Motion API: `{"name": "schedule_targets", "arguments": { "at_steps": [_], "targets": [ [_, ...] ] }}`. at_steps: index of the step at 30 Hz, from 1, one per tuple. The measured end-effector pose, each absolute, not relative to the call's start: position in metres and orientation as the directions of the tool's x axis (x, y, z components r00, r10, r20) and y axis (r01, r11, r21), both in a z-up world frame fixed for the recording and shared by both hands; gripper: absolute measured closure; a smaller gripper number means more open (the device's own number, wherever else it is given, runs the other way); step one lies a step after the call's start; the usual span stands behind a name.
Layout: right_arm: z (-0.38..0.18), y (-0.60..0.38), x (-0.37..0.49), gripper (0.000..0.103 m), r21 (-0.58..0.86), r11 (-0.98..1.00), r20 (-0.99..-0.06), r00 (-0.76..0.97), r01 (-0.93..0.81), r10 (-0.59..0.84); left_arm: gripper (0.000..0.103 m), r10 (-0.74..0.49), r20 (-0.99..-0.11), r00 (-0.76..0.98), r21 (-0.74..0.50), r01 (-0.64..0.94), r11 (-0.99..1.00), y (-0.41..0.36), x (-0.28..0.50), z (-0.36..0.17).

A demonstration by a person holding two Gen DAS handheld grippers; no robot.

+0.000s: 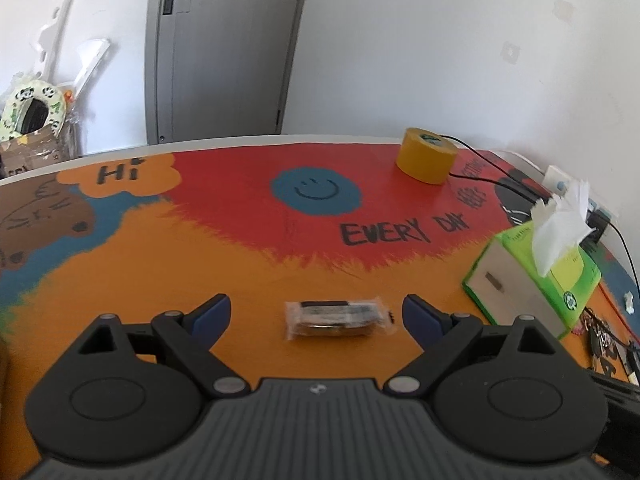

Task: Organize snacks
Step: 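Grasp the clear snack bar with the left tool while the right tool grasps the green candy bag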

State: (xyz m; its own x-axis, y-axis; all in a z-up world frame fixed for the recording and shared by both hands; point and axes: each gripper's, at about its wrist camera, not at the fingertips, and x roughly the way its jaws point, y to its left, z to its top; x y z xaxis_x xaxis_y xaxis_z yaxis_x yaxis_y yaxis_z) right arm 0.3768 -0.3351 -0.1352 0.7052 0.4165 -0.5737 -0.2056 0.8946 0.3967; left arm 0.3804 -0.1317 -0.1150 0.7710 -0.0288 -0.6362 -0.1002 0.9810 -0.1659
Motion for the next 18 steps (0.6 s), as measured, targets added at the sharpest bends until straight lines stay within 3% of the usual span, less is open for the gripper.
{"name": "schedule_targets", "arguments": {
  "at_steps": [10,13,16,18],
  "targets": [
    [-0.138,-0.349,0.377,0.092,0.41,0.894,-0.578,0.708,-0.18,0.407,0.011,0.003,-0.637,0.771,-0.126,-0.107,0.986,-0.145,0.39,-0.132],
    [-0.136,-0.347,0.378,0.091,0.407,0.897,-0.583,0.707,-0.174,0.401,0.018,0.011,-0.629,0.777,-0.115,-0.107,0.988,-0.144,0.39,-0.135],
    [-0.132,-0.348,0.377,0.081,0.413,0.897,-0.578,0.715,-0.16,0.393,0.035,0.03,-0.618,0.786,-0.1,-0.116,0.988,-0.143,0.387,-0.135],
    [-0.132,-0.344,0.379,0.051,0.405,0.902,-0.585,0.716,-0.149,0.381,0.046,0.029,-0.612,0.791,-0.108,-0.12,0.987,-0.139,0.387,-0.135]
  ]
}}
